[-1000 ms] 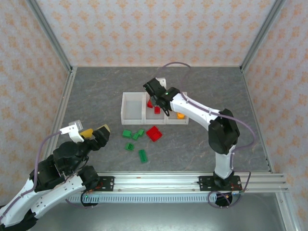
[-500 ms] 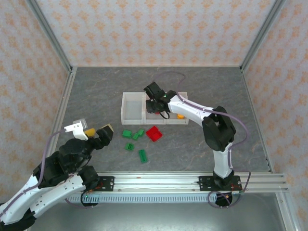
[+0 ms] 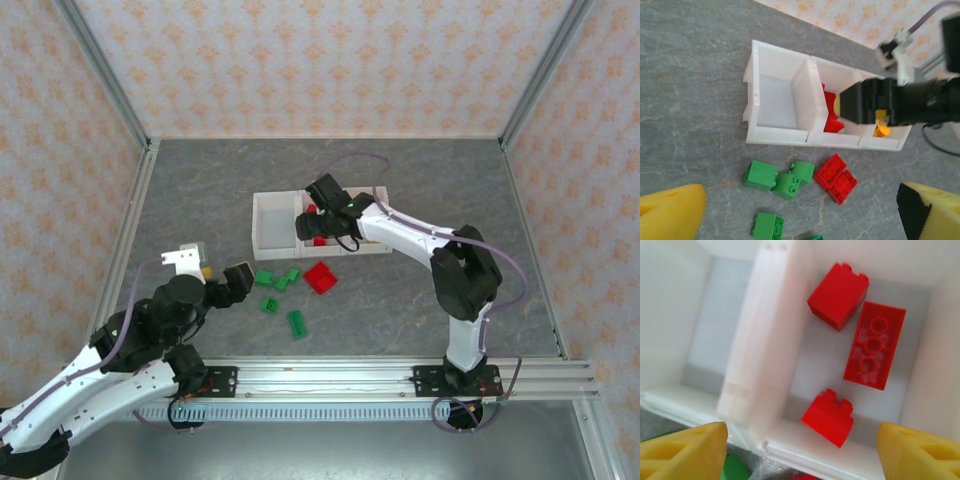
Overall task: Sort the legos into containers by color
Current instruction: Place the lego in the container, then pick up the lego from the center of the table.
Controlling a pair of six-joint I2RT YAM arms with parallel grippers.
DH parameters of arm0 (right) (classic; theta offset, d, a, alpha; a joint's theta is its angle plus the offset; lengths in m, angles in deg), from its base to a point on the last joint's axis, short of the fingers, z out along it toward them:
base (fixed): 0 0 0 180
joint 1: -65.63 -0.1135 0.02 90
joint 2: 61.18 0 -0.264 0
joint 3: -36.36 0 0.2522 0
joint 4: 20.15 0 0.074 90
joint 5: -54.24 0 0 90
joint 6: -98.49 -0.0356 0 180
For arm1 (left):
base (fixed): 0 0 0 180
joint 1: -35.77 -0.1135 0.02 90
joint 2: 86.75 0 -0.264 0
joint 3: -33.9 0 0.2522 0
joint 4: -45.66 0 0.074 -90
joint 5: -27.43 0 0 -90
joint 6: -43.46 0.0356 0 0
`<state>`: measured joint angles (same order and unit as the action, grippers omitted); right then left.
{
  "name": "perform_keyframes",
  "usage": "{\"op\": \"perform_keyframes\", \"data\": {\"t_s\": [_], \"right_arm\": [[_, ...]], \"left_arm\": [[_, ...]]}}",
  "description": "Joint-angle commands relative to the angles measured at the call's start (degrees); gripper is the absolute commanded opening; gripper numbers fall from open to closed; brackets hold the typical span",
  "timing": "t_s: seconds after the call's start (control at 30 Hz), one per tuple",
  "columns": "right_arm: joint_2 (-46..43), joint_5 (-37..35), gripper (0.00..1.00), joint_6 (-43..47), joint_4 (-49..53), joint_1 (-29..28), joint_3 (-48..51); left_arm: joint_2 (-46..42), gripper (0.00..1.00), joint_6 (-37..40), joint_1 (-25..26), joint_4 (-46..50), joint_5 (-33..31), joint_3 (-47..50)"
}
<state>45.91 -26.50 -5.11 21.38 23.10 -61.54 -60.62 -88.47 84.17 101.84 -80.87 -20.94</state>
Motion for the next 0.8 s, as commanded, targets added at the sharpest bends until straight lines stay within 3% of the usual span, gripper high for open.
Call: {"op": "perform_keyframes", "data": {"t_s": [0.0,0.23,0.4,0.57,0.77], "right_arm": [[-5.74,-0.89,0.79,1.94,0.09,0.42,0.42],[-16.13,-1.97,0.85,3.56,0.27,0.42,4.94],[-23.06,0.45,0.89,2.37,-0.16,0.47,13.73],[-26.85,3.29,0.93,0.17,-0.34,-0.31,24.06],[-24.64,1.75,0.98,0.66,0.28,-6.42,28.85]], "left_arm": [[2.91,0.99,0.53,0.38,-1.77,1.53,0.06],[14.63,0.99,-2.40,0.42,-6.58,6.77,2.23],[18.07,0.99,-2.38,0.38,-10.28,6.60,2.50],[15.78,0.99,-0.34,0.38,-7.15,2.02,-0.38],[7.48,0.99,2.61,0.38,-3.80,-3.82,-1.36]]}}
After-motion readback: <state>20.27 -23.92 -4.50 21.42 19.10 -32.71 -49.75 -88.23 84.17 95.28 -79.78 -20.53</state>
